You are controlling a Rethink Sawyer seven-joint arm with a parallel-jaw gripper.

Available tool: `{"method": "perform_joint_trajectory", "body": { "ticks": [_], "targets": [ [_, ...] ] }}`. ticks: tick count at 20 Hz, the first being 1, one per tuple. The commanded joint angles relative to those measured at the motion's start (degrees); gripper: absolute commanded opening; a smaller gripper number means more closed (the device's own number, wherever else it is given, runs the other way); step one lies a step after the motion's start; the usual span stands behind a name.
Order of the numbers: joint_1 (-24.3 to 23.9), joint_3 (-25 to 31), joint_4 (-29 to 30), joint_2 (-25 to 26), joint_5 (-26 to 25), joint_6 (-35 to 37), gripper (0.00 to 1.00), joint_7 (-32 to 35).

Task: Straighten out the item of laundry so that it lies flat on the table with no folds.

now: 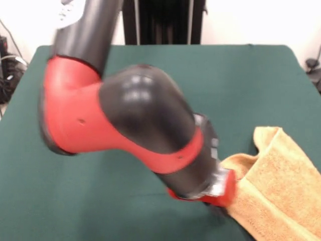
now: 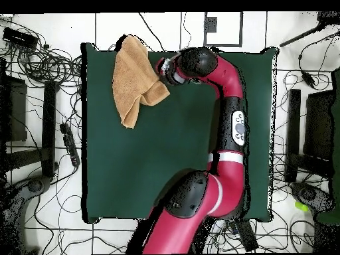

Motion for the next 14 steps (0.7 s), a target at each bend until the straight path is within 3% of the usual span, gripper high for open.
{"method": "perform_joint_trajectory", "body": {
  "ticks": [1,5,14],
  "targets": [
    [-7.44,-6.53,17.77,-5.7,-4.39,-1.83,0.0,-27.23],
    [-10.79,-6.43,22.34,-6.82,-7.23,-10.32,0.0,-29.42],
    [-16.11,-2.71,32.83,-16.35,-3.78,-11.18,0.0,-26.4]
  ]
}}
